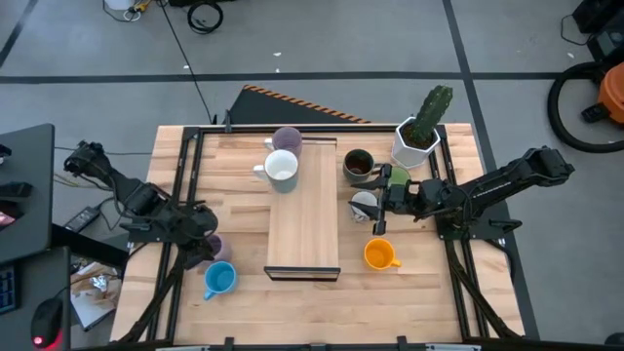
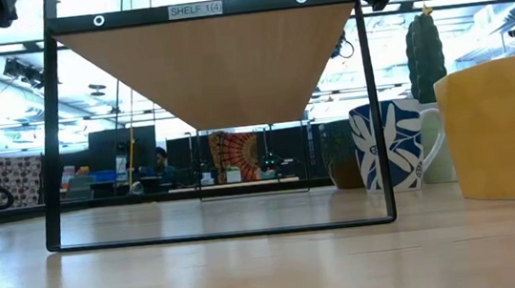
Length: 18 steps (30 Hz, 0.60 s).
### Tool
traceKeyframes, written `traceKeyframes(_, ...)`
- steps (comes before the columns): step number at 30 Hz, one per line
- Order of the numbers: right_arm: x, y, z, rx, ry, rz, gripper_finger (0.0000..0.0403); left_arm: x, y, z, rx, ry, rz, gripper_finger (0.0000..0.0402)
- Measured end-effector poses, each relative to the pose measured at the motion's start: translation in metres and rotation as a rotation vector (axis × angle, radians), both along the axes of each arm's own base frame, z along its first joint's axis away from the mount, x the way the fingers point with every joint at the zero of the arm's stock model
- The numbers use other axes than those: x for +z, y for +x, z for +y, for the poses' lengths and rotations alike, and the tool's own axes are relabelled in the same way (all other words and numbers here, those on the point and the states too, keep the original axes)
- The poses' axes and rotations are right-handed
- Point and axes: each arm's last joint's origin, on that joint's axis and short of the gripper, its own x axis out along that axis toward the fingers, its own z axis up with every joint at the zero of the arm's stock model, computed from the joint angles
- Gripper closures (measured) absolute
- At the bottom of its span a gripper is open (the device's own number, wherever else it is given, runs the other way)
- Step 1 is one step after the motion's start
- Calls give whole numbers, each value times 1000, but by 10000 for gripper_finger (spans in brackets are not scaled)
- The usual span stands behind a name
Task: Place coffee mugs
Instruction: Put the blue patterned mug on the shelf
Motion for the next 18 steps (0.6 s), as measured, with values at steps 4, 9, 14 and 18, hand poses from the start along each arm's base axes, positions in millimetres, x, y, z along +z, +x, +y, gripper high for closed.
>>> traceKeyframes(4, -3, 2, 0, 1, 4, 13, 192, 4, 3, -4, -11, 45, -26, 235)
traceKeyframes(9, 4, 9, 2, -2, 7, 66, 192, 6, 10, -3, -52, 263, -153, 235)
traceKeyframes(14, 18, 16, 3, -92, 44, 176, 192, 9, 17, 0, -49, 551, -343, 235)
traceKeyframes(18, 31, 16, 7, -59, 95, 246, 192, 15, 26, -3, -134, 710, -576, 241)
